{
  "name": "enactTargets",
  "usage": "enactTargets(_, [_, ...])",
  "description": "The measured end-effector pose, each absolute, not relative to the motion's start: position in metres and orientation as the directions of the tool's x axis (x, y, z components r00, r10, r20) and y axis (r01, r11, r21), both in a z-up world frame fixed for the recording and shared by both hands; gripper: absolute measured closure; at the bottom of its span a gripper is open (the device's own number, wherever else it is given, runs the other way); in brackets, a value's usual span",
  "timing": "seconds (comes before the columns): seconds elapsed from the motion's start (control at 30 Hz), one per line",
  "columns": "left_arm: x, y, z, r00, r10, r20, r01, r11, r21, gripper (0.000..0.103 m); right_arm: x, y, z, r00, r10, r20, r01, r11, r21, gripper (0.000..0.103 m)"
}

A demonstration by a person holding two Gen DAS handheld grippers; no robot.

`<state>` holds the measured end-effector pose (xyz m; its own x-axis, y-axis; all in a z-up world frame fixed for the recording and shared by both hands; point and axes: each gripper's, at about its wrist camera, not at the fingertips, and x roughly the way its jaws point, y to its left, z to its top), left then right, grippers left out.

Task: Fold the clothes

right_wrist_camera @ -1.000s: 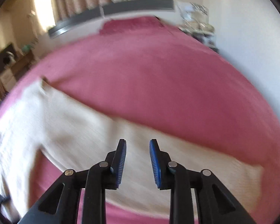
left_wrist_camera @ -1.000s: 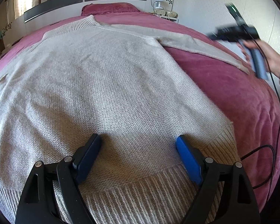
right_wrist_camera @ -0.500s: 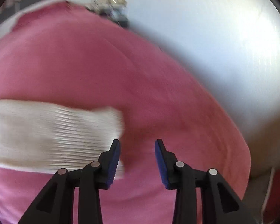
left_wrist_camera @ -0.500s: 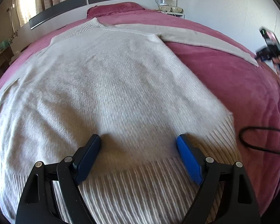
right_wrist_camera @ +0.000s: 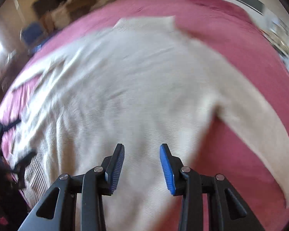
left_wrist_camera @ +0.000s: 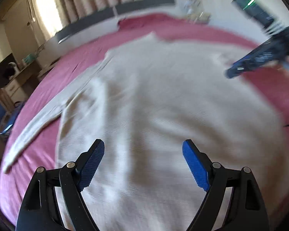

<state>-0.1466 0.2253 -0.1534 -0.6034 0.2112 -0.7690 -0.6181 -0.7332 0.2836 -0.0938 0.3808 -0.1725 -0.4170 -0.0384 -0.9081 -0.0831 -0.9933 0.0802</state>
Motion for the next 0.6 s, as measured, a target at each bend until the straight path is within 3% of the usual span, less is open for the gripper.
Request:
enactTargets(0.13, [-0.154,0.213,-0.173,-0.56,0.214,-0.8,-0.652,-0.71,0.267,0.017,-0.103,0.325,-0.211,-0.263,-0.005,-0.965,-0.022,-1.0,0.011,0.064])
enactTargets(0.23, [-0.147,0.192,-0.178,-0.488,0.225,-0.843,-0.654,-0.734,0.183,0.017,-0.066,0.301,-0.213,-0.287,0.054,-0.956,0.01,-0.998,-0.059,0.064])
enactTargets(0.33, [-0.139,0.167,-0.179,-0.427,0.249,-0.869,-0.648,-0.755,0.102,0.017,-0.013,0.299,-0.213,-0.234,-0.051,-0.971,-0.028,-0.998,0.06,0.063])
enactTargets(0.5, [-0.114,0.157,-0.17,-0.443,0.265,-0.857,-0.686,-0.715,0.134,0.017,0.088,0.319,-0.201,-0.102,-0.167,-0.981,-0.096,-0.98,0.177,0.062])
enactTargets(0.6, [-0.098,0.164,-0.159,-0.477,0.328,-0.815,-0.7,-0.703,0.127,0.017,0.137,0.343,-0.174,-0.207,-0.156,-0.966,-0.253,-0.945,0.207,0.062])
